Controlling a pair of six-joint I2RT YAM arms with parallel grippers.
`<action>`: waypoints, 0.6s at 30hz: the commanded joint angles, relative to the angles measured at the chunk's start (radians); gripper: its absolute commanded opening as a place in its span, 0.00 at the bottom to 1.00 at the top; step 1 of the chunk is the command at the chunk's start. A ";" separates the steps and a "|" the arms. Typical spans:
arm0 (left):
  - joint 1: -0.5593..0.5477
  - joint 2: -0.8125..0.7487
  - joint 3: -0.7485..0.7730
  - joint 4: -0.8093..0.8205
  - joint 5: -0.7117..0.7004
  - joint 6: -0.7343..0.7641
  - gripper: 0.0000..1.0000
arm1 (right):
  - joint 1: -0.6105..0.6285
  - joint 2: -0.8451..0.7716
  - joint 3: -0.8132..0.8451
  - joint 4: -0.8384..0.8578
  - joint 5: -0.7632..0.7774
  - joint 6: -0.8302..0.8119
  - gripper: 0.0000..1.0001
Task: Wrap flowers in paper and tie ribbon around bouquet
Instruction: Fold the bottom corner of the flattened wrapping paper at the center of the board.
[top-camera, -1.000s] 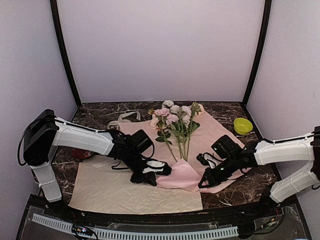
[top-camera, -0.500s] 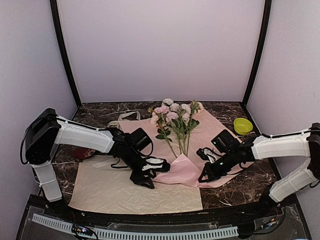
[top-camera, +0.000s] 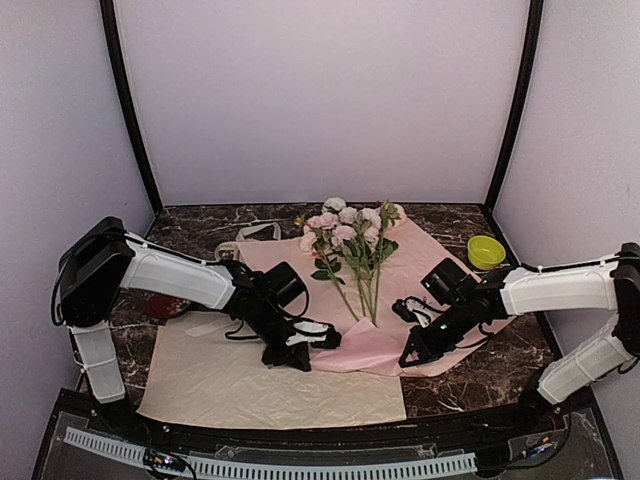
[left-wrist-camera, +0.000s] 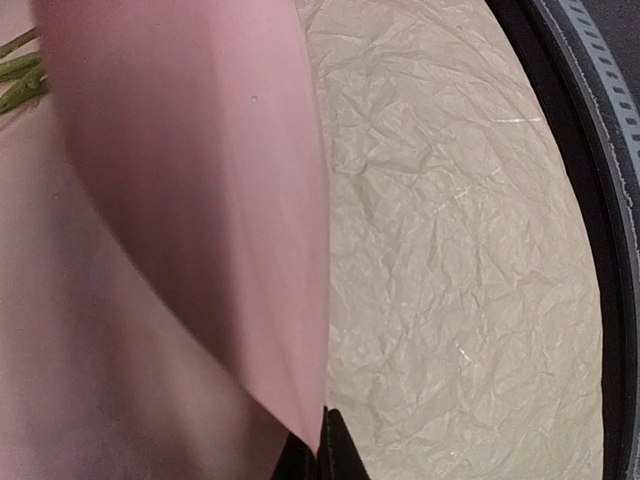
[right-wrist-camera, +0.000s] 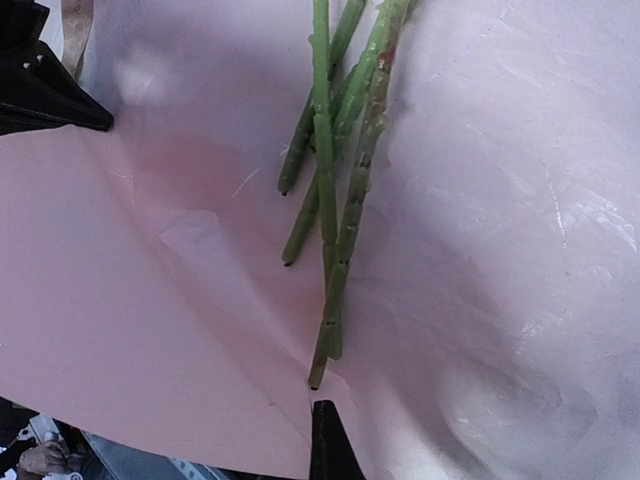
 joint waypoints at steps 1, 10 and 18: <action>-0.003 -0.023 0.013 -0.163 0.014 0.040 0.00 | -0.016 -0.017 0.031 -0.102 0.028 -0.042 0.00; -0.003 -0.043 0.024 -0.193 0.004 0.008 0.02 | -0.015 -0.013 0.060 -0.147 -0.066 -0.095 0.00; 0.002 -0.143 -0.019 0.001 0.082 -0.040 0.55 | -0.016 0.107 0.104 -0.107 -0.073 -0.122 0.00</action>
